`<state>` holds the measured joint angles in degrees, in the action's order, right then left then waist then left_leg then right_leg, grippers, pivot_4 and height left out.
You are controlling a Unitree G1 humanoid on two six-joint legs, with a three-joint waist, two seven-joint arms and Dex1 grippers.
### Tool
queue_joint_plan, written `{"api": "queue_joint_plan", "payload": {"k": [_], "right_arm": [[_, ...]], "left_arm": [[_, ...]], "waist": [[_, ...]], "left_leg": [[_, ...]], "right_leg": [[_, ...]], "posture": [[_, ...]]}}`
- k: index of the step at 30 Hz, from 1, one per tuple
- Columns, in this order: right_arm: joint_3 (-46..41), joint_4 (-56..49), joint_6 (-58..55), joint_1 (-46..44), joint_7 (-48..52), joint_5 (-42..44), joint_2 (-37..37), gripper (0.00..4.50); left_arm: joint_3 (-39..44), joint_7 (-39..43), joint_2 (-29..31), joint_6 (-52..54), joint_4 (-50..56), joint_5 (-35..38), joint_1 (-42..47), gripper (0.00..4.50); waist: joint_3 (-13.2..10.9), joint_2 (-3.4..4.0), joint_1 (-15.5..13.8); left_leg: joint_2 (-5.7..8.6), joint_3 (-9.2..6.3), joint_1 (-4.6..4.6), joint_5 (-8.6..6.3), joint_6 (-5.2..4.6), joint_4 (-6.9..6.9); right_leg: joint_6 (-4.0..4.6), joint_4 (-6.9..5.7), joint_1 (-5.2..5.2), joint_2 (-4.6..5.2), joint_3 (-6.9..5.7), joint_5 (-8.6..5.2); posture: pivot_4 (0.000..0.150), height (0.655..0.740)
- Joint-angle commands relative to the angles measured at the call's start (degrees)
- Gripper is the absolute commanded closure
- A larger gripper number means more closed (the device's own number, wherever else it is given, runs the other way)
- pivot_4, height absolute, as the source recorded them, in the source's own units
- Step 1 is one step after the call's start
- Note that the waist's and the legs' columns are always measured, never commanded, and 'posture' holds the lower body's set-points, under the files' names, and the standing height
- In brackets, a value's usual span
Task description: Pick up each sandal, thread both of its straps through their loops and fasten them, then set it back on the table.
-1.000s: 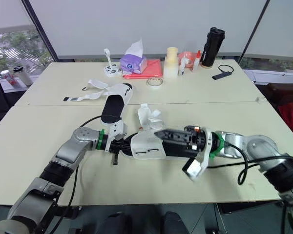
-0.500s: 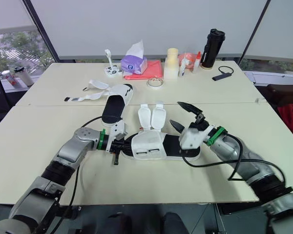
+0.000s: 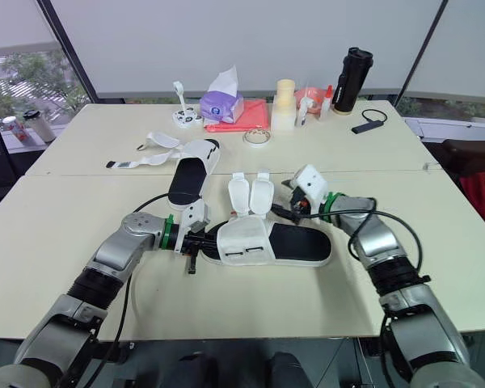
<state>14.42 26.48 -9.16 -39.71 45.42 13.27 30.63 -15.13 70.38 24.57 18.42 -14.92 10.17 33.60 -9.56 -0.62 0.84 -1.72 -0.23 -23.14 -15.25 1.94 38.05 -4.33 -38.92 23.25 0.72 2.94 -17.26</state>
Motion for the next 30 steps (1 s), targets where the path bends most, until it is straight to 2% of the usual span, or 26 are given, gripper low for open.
{"api": "queue_joint_plan", "payload": {"k": [1, 2, 5, 10, 11, 12, 19, 26, 27, 28, 30], "right_arm": [[-1.2, 8.6, 4.7, -5.6, -1.0, -4.0, -3.0, 0.59], [-1.6, 11.6, 6.1, -6.9, -1.7, -4.9, -4.0, 0.59], [-2.1, 18.3, 10.9, -9.5, -2.4, -7.6, -5.5, 1.4], [-3.2, 22.6, 14.8, -10.7, -1.3, -9.1, -6.2, 3.95], [-3.7, 23.3, 15.2, -11.0, -1.2, -9.2, -6.4, 4.32], [-4.2, 24.1, 15.6, -11.3, -1.3, -9.1, -6.6, 4.47], [-8.6, 27.7, 24.8, -13.8, -7.3, -10.1, -7.9, 4.47], [-9.6, 28.9, 22.9, -12.9, -4.6, -11.3, -6.7, 4.47], [-9.6, 28.9, 22.6, -12.6, -4.5, -11.7, -6.3, 3.93], [-9.5, 28.6, 22.1, -11.8, -3.4, -11.9, -5.8, 3.66], [-9.7, 28.1, 21.0, -10.7, -2.1, -12.1, -5.2, 2.56]], "left_arm": [[-1.0, -0.8, 0.2, 0.7, 1.2, -0.5, -1.5, 4.5], [-0.9, -1.0, 0.2, 0.9, 1.5, -0.5, -1.7, 4.5], [-0.7, -1.4, 0.5, 1.1, 2.4, -0.4, -2.4, 4.5], [-0.5, -2.1, 1.0, 1.8, 3.8, 0.0, -3.3, 4.5], [-0.5, -2.1, 1.0, 1.9, 3.9, 0.0, -3.4, 4.5], [-0.5, -2.2, 1.0, 1.9, 4.0, 0.1, -3.4, 4.5], [-0.7, -2.7, 0.8, 2.1, 4.1, 0.2, -3.4, 4.5], [-0.9, -2.9, 0.9, 1.9, 4.5, 0.0, -3.8, 4.5], [-0.9, -2.9, 0.9, 1.9, 4.6, 0.0, -3.8, 4.5], [-0.9, -3.0, 0.9, 2.0, 4.7, 0.0, -4.0, 4.5], [-0.9, -3.1, 1.0, 2.0, 5.0, 0.1, -4.2, 4.5]], "waist": [[0.0, 0.0, 0.1], [0.0, 0.0, 0.1], [0.0, 0.0, 0.0], [0.0, 0.01, 0.2], [0.0, 0.01, 0.3], [0.0, 0.01, 0.3], [0.0, 0.02, 0.3], [0.0, 0.02, 0.3], [0.0, 0.02, 0.2], [0.0, 0.03, 0.2], [0.0, 0.03, 0.3]], "left_leg": [[-0.02, 0.0, 0.01, 0.0, 0.0, 0.0], [-0.02, 0.0, 0.01, 0.0, 0.0, 0.0], [-0.03, -0.01, 0.01, 0.0, 0.0, 0.0], [-0.04, -0.01, 0.0, 0.0, 0.0, -0.02], [-0.04, 0.0, 0.0, 0.0, 0.0, -0.03], [-0.04, -0.01, 0.0, 0.0, 0.0, -0.03], [-0.05, 0.0, 0.0, 0.0, 0.0, -0.04], [-0.05, 0.0, 0.0, 0.0, 0.0, -0.04], [-0.05, 0.0, 0.0, 0.0, 0.0, -0.04], [-0.05, 0.0, 0.0, 0.0, 0.0, -0.04], [-0.05, 0.01, 0.0, 0.0, 0.0, -0.04]], "right_leg": [[0.0, -0.01, 0.0, 0.01, 0.0, 0.0], [0.0, -0.01, 0.0, 0.01, 0.0, 0.0], [0.0, -0.03, 0.01, 0.01, 0.0, 0.0], [0.0, -0.02, 0.02, 0.04, 0.0, 0.0], [0.0, -0.02, 0.02, 0.04, 0.0, 0.0], [0.0, -0.02, 0.02, 0.04, 0.0, 0.0], [0.0, -0.02, 0.04, 0.04, 0.01, 0.0], [0.0, -0.02, 0.03, 0.05, 0.01, 0.0], [0.0, -0.02, 0.03, 0.05, 0.01, 0.0], [0.0, -0.02, 0.03, 0.06, 0.01, 0.0], [0.0, -0.02, 0.03, 0.06, 0.01, 0.0]], "posture": [[0.15, 0.74], [0.15, 0.74], [0.15, 0.74], [0.15, 0.74], [0.15, 0.74], [0.15, 0.74], [0.15, 0.74], [0.15, 0.74], [0.15, 0.74], [0.15, 0.74], [0.15, 0.74]]}}
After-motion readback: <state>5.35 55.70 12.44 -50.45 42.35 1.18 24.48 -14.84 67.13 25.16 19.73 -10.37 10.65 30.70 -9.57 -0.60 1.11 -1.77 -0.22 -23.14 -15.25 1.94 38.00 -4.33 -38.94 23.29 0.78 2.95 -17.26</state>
